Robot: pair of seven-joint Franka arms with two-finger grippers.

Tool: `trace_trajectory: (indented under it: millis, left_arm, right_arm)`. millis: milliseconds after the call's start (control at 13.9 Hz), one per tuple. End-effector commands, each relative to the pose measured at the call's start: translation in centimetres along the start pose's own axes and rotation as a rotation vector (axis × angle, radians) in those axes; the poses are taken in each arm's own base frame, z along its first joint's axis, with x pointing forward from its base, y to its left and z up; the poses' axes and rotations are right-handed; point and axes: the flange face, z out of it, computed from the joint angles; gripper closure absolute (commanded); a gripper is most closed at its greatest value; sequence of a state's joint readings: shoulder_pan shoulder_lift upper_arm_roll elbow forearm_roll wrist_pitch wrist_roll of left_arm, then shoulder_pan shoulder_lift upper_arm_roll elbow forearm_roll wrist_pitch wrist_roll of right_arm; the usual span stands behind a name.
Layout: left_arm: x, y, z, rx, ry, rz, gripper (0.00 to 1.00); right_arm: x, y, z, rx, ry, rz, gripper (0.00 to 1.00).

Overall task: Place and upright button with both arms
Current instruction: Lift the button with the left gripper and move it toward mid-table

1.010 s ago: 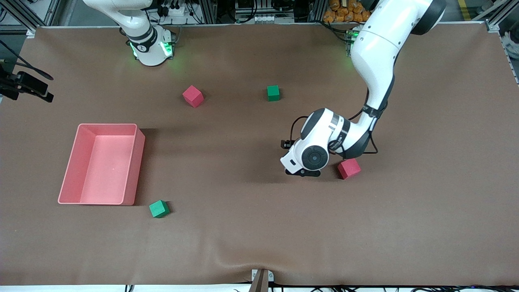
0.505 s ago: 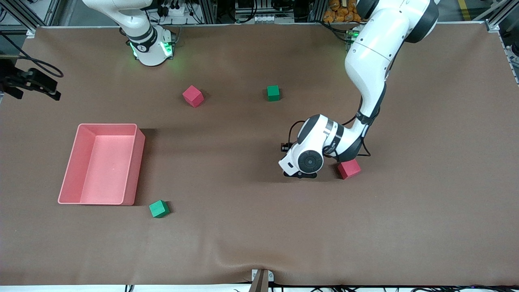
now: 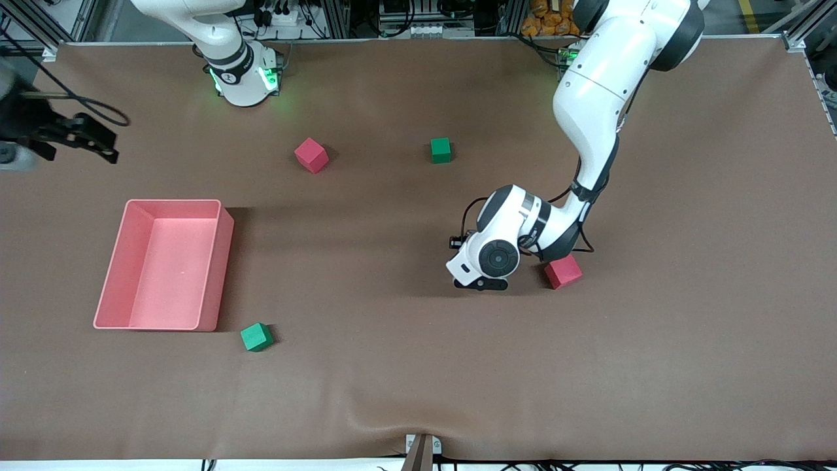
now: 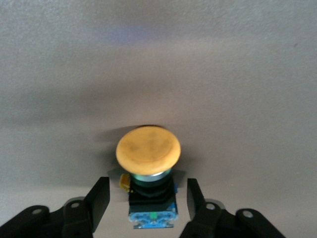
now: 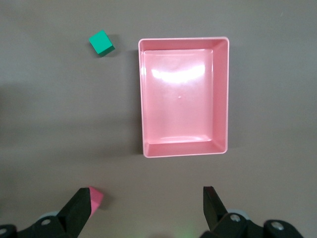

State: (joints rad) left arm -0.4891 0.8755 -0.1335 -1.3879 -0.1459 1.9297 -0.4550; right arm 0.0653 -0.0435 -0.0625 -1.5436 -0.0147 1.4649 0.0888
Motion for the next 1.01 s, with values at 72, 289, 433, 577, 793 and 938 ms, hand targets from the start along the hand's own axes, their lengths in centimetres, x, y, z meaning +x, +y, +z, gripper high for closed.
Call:
trace_trajectory:
  millis: [72, 289, 433, 577, 793, 938]
  left_arm:
    - [0.3, 1.0, 0.2, -0.017, 0.012, -0.024, 0.43]
    - [-0.2, 1.6, 0.7, -0.008, 0.007, -0.077, 0.9]
    - [-0.4, 1.8, 0.3, -0.012, 0.01, -0.083, 1.0]
    - [-0.5, 2.0, -0.1, -0.014, 0.016, -0.13, 1.0]
    - [-1.2, 3.8, -2.6, -0.036, 0.057, -0.188, 1.0]
    - [-1.3, 5.2, -4.6, -0.067, 0.108, -0.233, 1.0]
  right_arm:
    - [-0.2, 4.5, -0.8, 0.087, -0.004, 0.088, 0.0]
    - [-0.2, 4.6, -0.8, 0.088, -0.005, 0.094, 0.0]
    - [-0.3, 4.5, -0.7, 0.086, -0.012, 0.091, 0.0]
    - [-0.3, 4.3, -0.6, 0.086, -0.015, 0.086, 0.0]
    - [-0.1, 4.2, -0.9, 0.085, 0.0, 0.085, 0.0]
    - [0.0, 4.1, -1.0, 0.083, 0.005, 0.082, 0.0]
